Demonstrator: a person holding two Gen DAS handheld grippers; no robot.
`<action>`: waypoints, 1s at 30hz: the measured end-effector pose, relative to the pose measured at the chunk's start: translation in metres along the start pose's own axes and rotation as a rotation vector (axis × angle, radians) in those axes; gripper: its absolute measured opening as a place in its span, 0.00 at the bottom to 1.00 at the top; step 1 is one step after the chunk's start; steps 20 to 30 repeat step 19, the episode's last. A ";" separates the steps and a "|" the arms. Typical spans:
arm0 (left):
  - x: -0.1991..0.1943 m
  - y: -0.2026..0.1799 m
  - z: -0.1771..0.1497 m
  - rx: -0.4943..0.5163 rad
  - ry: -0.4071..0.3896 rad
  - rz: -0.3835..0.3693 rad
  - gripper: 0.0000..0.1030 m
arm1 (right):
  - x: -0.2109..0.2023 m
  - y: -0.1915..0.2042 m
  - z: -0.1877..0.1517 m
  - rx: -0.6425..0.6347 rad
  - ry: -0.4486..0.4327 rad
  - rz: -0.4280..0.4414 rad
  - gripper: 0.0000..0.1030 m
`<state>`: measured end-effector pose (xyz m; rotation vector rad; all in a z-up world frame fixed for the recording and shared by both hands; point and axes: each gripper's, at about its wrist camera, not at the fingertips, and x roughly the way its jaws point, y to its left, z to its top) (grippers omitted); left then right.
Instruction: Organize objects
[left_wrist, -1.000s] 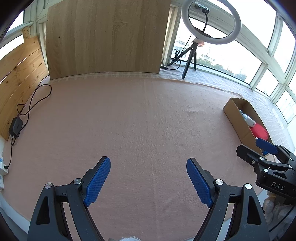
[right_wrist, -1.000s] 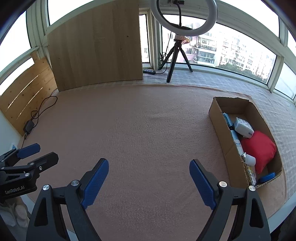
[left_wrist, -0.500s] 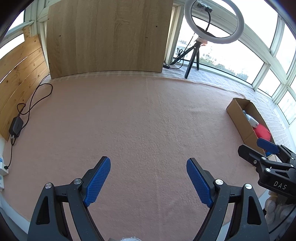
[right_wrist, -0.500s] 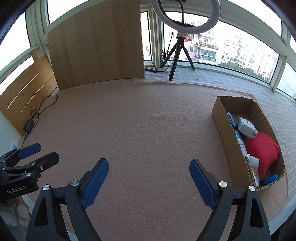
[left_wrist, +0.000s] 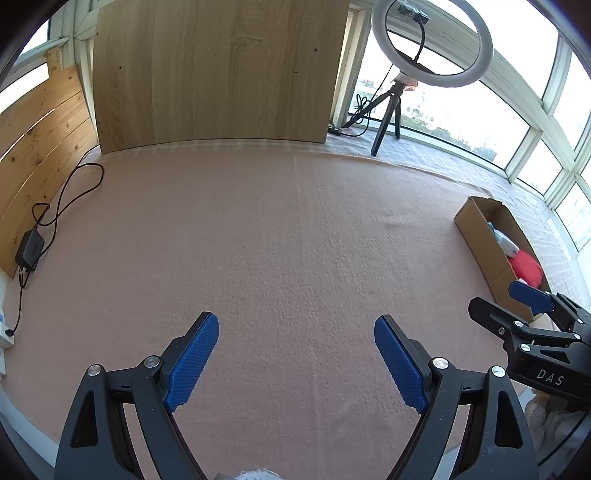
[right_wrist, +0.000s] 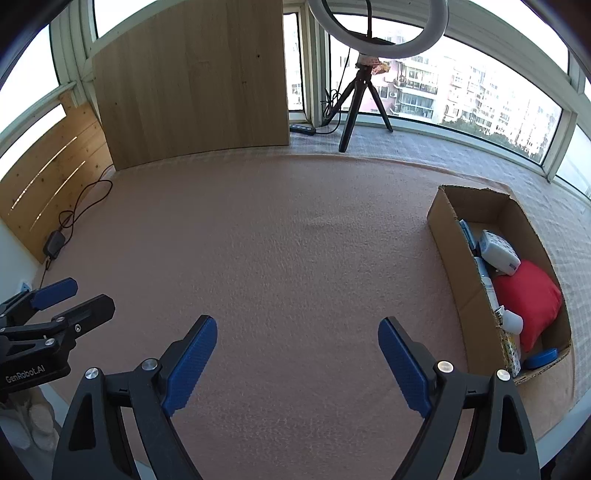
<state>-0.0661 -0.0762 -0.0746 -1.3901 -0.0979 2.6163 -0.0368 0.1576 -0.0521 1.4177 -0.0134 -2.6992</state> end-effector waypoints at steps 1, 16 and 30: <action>0.001 0.000 0.000 0.000 0.000 0.000 0.86 | 0.000 0.000 0.000 -0.001 0.001 0.000 0.84; 0.010 0.000 0.003 0.005 -0.013 -0.004 0.89 | 0.012 -0.001 -0.001 0.004 0.032 0.010 0.84; 0.015 -0.003 0.003 0.016 -0.003 -0.008 0.89 | 0.015 -0.002 0.000 0.006 0.037 0.010 0.84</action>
